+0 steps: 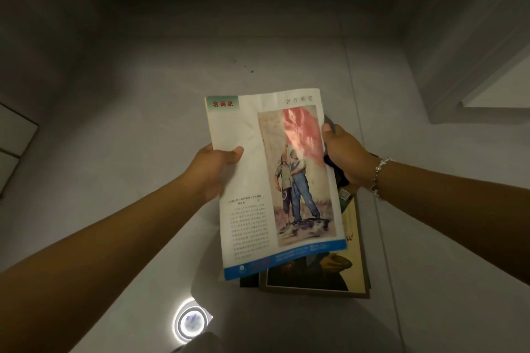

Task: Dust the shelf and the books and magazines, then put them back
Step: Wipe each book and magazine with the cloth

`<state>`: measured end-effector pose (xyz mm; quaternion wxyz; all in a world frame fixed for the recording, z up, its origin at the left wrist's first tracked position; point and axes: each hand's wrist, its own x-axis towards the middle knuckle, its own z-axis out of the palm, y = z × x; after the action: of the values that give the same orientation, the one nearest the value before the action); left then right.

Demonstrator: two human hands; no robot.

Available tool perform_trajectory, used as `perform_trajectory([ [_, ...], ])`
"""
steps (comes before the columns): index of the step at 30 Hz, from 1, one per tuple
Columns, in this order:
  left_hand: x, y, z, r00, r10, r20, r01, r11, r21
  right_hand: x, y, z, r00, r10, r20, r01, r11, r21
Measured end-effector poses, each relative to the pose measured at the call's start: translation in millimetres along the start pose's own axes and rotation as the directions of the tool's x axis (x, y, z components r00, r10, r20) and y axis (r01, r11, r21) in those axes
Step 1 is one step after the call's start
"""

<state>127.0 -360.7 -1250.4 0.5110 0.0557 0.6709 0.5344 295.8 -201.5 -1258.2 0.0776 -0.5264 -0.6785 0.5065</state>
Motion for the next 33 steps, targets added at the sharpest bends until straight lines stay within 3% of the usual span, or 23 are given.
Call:
perform_trajectory([
  [10,5,7,-6,0.977,-0.018,-0.213,-0.007,0.993,-0.116,-20,20,-3,0.989,-0.063,0.134,0.086,0.980,-0.177],
  [16,5,10,-6,0.948,-0.020,-0.317,-0.024,0.991,-0.133,-28,26,-34,0.958,0.018,0.288,0.104,0.908,-0.405],
  [21,3,12,-9,0.945,-0.005,-0.326,-0.041,0.990,-0.134,-36,30,-61,0.919,0.114,0.379,0.138,0.806,-0.576],
  [28,-2,20,-12,0.950,0.013,-0.312,-0.060,0.988,-0.142,-39,32,-77,0.938,0.129,0.322,0.096,0.796,-0.597],
  [33,-9,34,-11,0.944,0.069,-0.322,-0.100,0.992,-0.081,-38,25,-81,0.971,0.044,0.234,0.078,0.869,-0.489],
])
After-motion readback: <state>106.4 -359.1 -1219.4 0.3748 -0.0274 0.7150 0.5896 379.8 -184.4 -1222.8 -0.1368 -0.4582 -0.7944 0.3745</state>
